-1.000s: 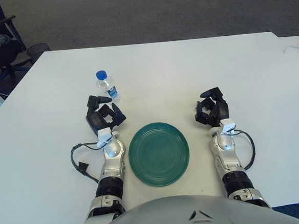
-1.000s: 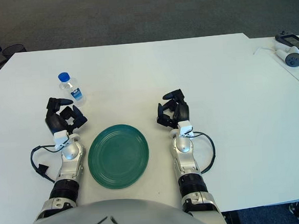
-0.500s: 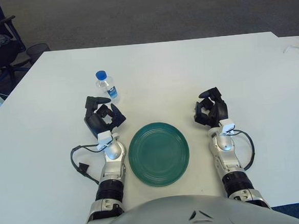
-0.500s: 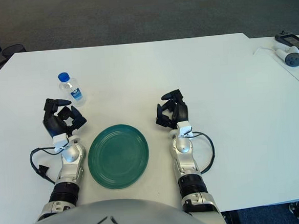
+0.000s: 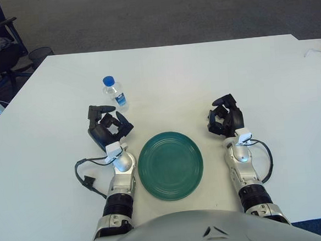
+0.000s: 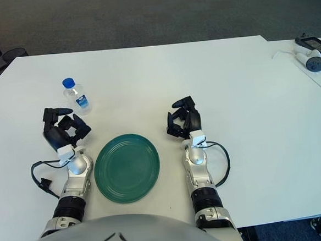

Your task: Put the bottle into the plate.

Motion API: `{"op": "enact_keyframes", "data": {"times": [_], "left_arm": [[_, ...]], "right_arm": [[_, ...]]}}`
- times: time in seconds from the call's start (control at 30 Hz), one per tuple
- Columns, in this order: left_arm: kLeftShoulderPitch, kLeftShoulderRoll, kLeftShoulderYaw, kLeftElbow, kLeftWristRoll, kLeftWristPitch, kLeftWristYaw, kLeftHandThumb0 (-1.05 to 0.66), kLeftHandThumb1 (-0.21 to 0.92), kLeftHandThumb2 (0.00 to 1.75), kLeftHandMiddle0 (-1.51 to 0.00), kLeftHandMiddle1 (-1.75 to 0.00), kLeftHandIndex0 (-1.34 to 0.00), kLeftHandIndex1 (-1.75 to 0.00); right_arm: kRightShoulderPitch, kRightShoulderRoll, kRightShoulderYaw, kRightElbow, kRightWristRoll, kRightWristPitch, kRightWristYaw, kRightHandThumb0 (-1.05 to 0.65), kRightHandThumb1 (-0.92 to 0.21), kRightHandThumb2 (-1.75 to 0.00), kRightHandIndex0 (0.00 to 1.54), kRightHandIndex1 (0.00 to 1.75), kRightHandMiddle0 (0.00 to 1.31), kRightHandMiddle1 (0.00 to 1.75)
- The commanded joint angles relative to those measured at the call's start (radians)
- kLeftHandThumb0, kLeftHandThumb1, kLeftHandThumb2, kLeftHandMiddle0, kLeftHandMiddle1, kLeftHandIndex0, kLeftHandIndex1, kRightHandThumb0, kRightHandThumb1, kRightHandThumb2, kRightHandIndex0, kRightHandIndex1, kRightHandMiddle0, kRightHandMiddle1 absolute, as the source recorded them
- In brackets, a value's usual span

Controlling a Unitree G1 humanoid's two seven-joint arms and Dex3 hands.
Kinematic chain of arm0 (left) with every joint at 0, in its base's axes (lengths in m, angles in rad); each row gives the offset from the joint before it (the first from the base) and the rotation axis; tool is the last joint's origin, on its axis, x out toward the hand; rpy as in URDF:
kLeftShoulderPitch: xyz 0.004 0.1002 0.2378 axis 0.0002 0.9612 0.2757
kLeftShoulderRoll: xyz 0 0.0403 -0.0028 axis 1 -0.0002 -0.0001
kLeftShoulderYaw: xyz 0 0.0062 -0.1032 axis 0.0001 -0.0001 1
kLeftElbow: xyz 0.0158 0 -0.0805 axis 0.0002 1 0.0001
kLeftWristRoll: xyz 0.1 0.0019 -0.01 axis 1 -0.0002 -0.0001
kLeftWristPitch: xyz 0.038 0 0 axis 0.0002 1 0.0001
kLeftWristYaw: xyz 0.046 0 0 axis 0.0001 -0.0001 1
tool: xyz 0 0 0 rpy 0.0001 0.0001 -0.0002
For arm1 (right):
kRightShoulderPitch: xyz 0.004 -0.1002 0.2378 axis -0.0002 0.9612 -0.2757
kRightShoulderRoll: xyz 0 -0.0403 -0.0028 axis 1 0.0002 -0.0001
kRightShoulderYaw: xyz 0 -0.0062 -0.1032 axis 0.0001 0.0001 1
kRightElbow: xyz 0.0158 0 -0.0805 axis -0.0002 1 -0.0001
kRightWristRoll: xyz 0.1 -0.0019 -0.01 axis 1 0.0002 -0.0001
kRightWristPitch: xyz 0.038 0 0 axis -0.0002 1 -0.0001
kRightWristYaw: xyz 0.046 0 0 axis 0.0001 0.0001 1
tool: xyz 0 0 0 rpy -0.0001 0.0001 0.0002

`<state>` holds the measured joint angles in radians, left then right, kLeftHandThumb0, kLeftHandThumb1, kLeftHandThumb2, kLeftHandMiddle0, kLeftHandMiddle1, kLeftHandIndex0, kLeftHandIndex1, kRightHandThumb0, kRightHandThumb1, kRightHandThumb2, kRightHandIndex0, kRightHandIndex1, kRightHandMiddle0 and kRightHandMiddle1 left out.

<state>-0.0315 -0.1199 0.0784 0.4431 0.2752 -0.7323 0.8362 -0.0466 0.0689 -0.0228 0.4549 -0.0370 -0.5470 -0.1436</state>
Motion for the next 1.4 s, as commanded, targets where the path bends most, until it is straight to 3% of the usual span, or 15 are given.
{"op": "enact_keyframes", "data": {"times": [0.0,0.33,0.5,0.63,0.9,1.37], "left_arm": [[0.114,-0.04,-0.006,0.164,0.075,0.029,0.076,-0.48,0.3,1.34,-1.25,-1.75,-0.63,-1.75],[0.076,-0.032,-0.02,0.191,0.051,0.042,0.095,-0.4,0.59,0.96,-0.94,-1.75,-0.4,-1.75],[0.058,-0.029,-0.018,0.204,0.014,0.068,0.052,-0.37,0.8,0.68,-0.58,-1.75,-0.27,-1.75],[0.041,-0.021,-0.017,0.214,0.027,0.092,0.07,-0.36,0.88,0.56,-0.46,-1.75,-0.23,-1.75],[0.011,-0.009,-0.016,0.222,0.073,0.167,0.149,-0.36,0.92,0.51,-0.39,-1.75,-0.2,-1.75],[-0.033,-0.012,-0.003,0.234,0.025,0.268,0.151,-0.36,0.92,0.51,-0.17,-1.75,-0.2,-1.75]], "right_arm": [[0.229,0.023,-0.003,0.162,0.016,0.02,0.016,-0.01,-0.41,-1.22,0.58,1.73,0.28,1.73],[0.228,0.021,-0.008,0.161,0.016,0.024,0.028,-0.01,-0.38,-1.23,0.59,1.75,0.34,1.68],[0.225,0.024,-0.013,0.172,0.021,0.021,0.033,-0.01,-0.39,-1.23,0.59,1.75,0.34,1.67],[0.224,0.023,-0.015,0.177,0.019,0.012,0.031,-0.01,-0.39,-1.23,0.59,1.75,0.34,1.67],[0.228,0.02,-0.015,0.173,0.013,0.003,0.028,-0.01,-0.37,-1.24,0.61,1.75,0.37,1.64],[0.222,0.017,-0.02,0.182,0.019,-0.002,0.036,-0.01,-0.38,-1.24,0.6,1.75,0.35,1.67]]}}
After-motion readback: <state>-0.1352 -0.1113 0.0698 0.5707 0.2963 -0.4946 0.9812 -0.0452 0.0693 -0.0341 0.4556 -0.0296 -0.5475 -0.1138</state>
